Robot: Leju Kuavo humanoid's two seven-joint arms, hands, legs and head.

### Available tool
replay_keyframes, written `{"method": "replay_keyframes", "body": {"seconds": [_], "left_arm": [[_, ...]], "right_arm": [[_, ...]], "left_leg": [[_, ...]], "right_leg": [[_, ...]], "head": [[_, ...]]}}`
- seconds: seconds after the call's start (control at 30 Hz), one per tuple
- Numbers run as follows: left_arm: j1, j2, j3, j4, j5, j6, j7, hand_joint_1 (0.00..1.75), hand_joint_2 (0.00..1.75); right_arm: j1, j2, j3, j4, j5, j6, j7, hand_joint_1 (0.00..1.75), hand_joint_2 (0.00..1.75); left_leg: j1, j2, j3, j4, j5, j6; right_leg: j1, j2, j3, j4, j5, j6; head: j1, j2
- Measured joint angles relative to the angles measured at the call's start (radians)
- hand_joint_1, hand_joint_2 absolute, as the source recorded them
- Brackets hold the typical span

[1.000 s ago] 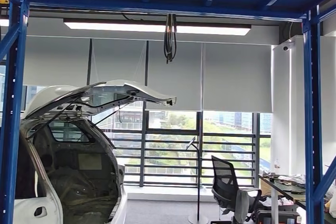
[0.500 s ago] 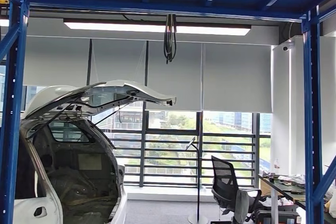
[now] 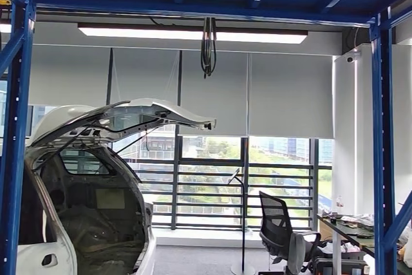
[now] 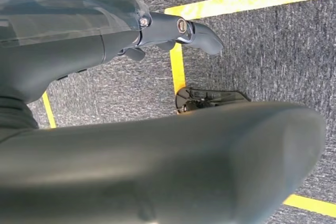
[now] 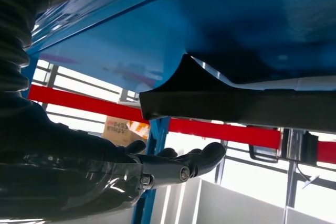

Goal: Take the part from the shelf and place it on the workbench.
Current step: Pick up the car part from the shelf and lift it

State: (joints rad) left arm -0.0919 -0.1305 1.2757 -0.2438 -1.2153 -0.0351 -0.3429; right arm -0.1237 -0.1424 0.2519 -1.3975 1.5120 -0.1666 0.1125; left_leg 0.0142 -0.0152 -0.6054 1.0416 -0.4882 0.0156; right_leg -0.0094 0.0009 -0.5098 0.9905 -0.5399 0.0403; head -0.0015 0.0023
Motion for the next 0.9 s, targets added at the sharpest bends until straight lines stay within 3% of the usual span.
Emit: {"method": "replay_keyframes", "body": {"seconds": [0.9], "left_arm": [[-0.005, 0.000, -0.015, 0.000, -0.013, -0.009, -0.011, 0.00, 0.00]], "right_arm": [[-0.082, 0.042, -0.012, 0.128, 0.059, -0.024, 0.021, 0.00, 1.75]], "left_leg": [[0.000, 0.007, 0.007, 0.000, 0.002, -0.003]], "right_leg": [[0.000, 0.006, 0.003, 0.001, 0.004, -0.003]], "head": [[0.000, 0.000]]}}
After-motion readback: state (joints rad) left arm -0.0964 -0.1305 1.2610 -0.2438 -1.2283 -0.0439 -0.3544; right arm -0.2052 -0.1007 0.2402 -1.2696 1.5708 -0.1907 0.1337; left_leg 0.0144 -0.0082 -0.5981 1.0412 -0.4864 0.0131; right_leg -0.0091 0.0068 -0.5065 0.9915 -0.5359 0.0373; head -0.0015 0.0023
